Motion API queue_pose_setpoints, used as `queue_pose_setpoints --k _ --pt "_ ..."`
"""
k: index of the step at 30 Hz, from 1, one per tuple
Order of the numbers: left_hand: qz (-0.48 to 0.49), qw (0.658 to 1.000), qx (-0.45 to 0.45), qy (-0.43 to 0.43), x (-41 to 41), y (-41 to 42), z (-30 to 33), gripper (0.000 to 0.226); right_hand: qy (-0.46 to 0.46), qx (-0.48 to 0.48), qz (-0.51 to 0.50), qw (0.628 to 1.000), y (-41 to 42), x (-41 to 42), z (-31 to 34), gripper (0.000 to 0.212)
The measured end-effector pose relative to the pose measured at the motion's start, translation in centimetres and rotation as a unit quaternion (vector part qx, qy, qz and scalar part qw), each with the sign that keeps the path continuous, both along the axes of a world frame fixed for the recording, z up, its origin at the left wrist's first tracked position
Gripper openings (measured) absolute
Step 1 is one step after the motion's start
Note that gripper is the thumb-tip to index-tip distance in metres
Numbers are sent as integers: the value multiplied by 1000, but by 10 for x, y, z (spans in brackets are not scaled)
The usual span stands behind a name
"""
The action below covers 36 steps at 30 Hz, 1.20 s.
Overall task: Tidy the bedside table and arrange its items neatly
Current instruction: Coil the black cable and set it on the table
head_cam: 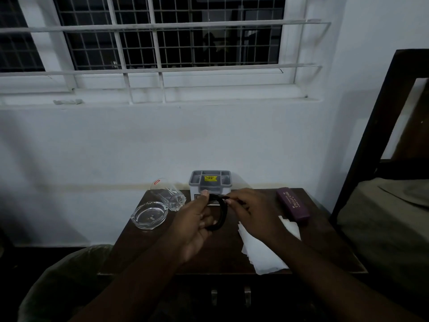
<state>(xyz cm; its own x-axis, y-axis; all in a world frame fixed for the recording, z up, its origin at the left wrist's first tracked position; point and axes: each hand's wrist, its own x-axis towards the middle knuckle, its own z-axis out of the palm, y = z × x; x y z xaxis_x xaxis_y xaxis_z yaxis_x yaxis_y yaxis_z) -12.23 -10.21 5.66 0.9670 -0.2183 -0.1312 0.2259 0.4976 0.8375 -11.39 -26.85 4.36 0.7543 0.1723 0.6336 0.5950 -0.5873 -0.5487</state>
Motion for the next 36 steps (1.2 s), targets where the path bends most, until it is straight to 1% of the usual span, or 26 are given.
queue_pose_setpoints --k 1,3,4,6,7,9,13,14,15,17,20,23,24,25,27,28,29,30,33,36 --pt "8 1000 -1 -10 0 -2 0 21 64 68 24 995 3 -1 -1 17" --pt "29 999 3 -27 1 -4 -1 24 172 188 56 965 10 -4 -3 17" --pt "40 999 5 -34 1 -5 -1 25 213 242 60 945 13 -7 -4 17" --pt "56 997 17 -45 0 -7 -3 27 289 344 68 891 20 -12 -4 16" --pt "63 996 32 -53 0 -7 -3 28 316 381 74 866 23 -13 -4 16" --pt "75 992 69 -70 -1 -8 -2 30 339 422 88 836 25 -15 -4 17" --pt "91 985 115 -85 1 -6 -1 32 342 477 143 797 24 -17 2 13" --pt "98 983 132 -84 0 -5 -1 33 344 483 162 789 24 -17 4 15" --pt "106 979 150 -83 0 -4 -3 34 343 478 175 789 23 -18 5 20" --pt "110 980 151 -73 -3 -5 -4 36 333 440 169 816 24 -19 7 25" --pt "103 989 86 -58 -6 -8 -1 39 302 398 154 852 24 -22 7 21" --pt "141 981 120 -65 2 -6 -5 39 267 368 135 881 24 -24 11 18" --pt "148 978 131 -66 5 -5 -6 40 250 342 123 898 24 -25 12 19" --pt "154 976 137 -67 6 -4 -9 43 229 303 108 919 25 -27 12 24" --pt "166 975 135 -65 8 -2 -12 42 178 202 78 960 27 -31 8 44" --pt "171 974 130 -66 8 -2 -13 39 144 149 64 976 27 -32 5 49" --pt "173 974 127 -71 8 -2 -13 38 106 107 53 987 28 -31 2 48" --pt "173 974 125 -74 8 -3 -13 37 77 85 47 992 27 -29 0 44" --pt "187 971 132 -76 5 -2 -8 36 26 40 24 999 20 -24 2 29" --pt "199 953 206 -96 1 0 -5 35 -26 -39 0 999 13 -21 8 25"
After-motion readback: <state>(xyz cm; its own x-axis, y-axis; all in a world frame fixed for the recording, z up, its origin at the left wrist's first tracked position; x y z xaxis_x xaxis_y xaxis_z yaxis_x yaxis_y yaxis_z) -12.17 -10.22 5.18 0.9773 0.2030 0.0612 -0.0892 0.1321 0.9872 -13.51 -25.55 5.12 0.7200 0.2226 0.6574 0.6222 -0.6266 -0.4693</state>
